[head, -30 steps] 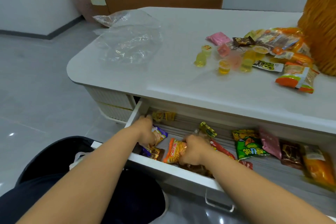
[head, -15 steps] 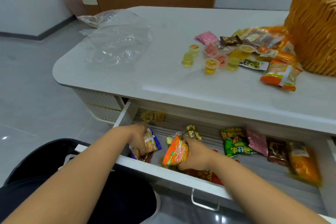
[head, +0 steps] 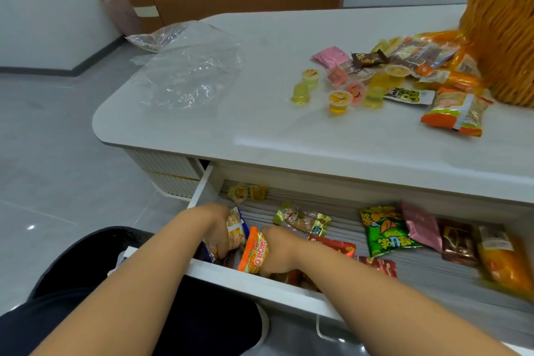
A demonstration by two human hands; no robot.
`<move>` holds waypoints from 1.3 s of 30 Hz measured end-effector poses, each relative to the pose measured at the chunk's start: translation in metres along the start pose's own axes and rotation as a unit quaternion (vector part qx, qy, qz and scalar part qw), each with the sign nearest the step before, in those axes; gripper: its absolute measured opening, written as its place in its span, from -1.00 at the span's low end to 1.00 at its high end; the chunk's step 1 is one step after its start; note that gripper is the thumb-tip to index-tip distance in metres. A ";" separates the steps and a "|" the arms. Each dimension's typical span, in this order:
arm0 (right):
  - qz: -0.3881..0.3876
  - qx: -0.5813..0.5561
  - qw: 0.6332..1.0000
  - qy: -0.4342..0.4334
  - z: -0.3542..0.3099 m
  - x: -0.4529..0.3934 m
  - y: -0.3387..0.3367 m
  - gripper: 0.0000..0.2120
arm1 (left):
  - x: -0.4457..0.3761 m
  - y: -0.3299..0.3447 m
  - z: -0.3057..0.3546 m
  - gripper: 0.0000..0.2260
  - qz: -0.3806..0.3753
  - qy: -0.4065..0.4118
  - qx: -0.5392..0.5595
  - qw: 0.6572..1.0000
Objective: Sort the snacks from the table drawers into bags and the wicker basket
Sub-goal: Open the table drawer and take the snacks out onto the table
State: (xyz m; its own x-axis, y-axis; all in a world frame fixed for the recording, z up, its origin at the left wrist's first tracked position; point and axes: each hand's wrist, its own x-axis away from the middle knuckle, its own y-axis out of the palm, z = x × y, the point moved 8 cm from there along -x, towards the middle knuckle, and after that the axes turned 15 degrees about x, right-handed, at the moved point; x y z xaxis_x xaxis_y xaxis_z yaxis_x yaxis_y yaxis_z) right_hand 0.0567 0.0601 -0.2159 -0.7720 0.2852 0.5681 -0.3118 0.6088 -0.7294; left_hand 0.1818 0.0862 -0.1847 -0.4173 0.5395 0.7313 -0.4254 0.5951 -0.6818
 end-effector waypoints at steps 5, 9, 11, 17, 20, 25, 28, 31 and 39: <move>-0.019 0.073 0.996 0.039 0.000 -0.008 -0.003 -0.50 | 0.008 -0.041 -0.009 -0.67 0.083 0.001 0.041 0.996; 0.132 0.239 0.961 -0.050 -0.040 -0.004 -0.028 -0.32 | 0.007 -0.077 -0.015 -0.61 0.189 0.060 0.126 0.972; 0.135 0.299 0.938 -0.109 -0.058 -0.008 -0.029 -0.35 | 0.003 -0.076 -0.012 -0.62 0.192 0.078 0.093 0.974; 0.051 0.426 0.891 -0.146 -0.068 -0.025 -0.015 -0.39 | -0.015 -0.065 0.020 -0.27 0.157 0.123 -0.164 0.966; 0.069 0.478 0.855 -0.192 -0.078 -0.023 -0.010 -0.47 | -0.023 -0.048 0.035 -0.06 0.113 0.143 -0.176 0.967; 0.082 0.467 0.851 -0.224 -0.056 0.007 -0.003 -0.50 | -0.029 -0.027 0.050 -0.01 0.078 0.175 -0.131 0.973; 0.091 0.394 0.898 -0.175 -0.015 0.036 -0.008 -0.51 | -0.034 -0.017 0.056 -0.08 0.055 0.191 -0.082 0.977; 0.128 0.268 0.948 -0.120 0.024 0.074 -0.025 -0.51 | -0.036 -0.018 0.055 -0.11 0.073 0.191 -0.009 0.979; 0.561 0.010 0.815 -0.142 0.058 0.203 -0.156 -0.41 | -0.013 -0.022 0.055 -0.17 0.105 0.181 0.066 0.976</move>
State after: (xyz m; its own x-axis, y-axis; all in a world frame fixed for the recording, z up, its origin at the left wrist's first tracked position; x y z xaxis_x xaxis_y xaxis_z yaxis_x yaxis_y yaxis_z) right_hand -0.0838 -0.0196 -0.0087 -0.6738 0.4693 -0.5708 0.6726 0.0695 -0.7368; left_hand 0.1523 0.0333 -0.1808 -0.2049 0.8304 0.5181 -0.4715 0.3802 -0.7957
